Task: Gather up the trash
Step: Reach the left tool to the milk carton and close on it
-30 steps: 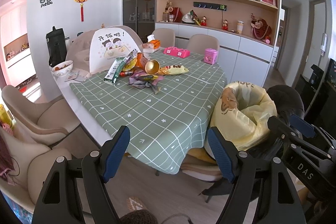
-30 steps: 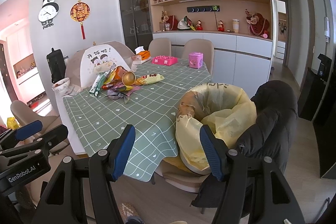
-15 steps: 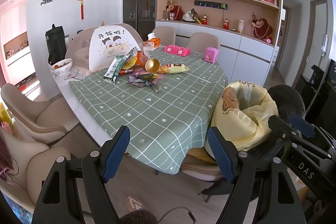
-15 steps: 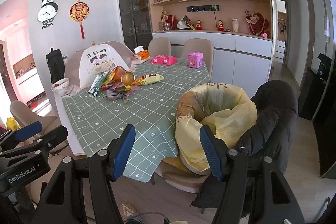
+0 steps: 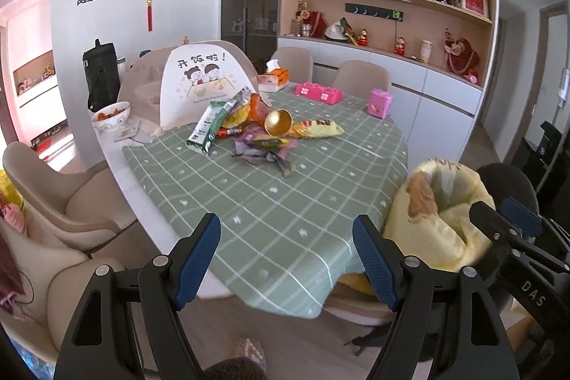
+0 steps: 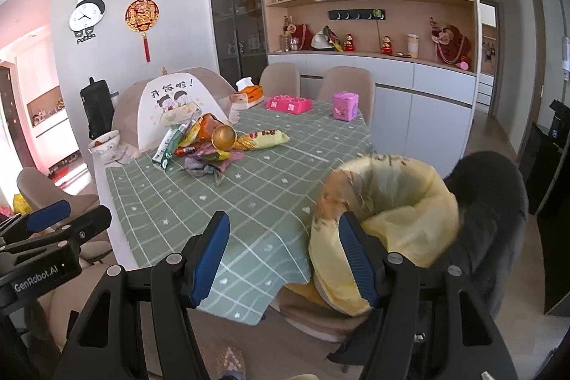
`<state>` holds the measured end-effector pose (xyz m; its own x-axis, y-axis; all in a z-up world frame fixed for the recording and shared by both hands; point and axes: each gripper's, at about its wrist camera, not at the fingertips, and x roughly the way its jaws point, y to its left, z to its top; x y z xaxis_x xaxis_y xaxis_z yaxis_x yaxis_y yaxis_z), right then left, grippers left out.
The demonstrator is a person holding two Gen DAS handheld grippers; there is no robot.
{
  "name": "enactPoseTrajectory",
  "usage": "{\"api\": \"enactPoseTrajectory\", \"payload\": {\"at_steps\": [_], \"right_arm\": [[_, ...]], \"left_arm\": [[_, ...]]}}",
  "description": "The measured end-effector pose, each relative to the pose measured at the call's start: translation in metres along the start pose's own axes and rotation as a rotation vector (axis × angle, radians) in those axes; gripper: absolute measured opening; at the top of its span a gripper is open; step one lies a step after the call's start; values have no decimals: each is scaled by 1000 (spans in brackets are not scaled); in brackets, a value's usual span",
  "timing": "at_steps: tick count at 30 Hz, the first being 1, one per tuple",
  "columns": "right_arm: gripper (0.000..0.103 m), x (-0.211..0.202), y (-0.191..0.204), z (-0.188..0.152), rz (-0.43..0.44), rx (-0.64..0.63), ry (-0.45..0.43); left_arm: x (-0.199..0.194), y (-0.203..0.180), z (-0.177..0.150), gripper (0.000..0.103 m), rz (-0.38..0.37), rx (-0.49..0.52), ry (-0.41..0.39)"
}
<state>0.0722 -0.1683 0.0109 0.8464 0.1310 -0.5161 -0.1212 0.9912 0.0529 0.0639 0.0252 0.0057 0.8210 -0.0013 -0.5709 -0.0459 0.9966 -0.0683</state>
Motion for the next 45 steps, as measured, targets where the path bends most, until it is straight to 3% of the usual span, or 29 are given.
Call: {"api": "enactPoseTrajectory", "payload": {"at_steps": [8,19,22,25,31,36,45], "right_arm": [[61,64,28,40,37,-50,0],[61,188,73,107,73,-128,48],[61,221,83,124,76,-124,61],[60,252,92,137,68,-117,78],[59,304,100,143,64,-104,163],[56,338,103,140,44,-82,237],[54,360,109,135,28,-69,300]], "left_arm": [[59,51,51,77,50,-57,-14],[185,147,129,77,14,-77,-13],[235,169,149,77,6,-44,30],[294,195,164,77,-58,-75,135],[377,236,177,77,-116,-115,208],[429,244,174,77,-162,-100,278],[465,246,158,77,-187,-143,382]]}}
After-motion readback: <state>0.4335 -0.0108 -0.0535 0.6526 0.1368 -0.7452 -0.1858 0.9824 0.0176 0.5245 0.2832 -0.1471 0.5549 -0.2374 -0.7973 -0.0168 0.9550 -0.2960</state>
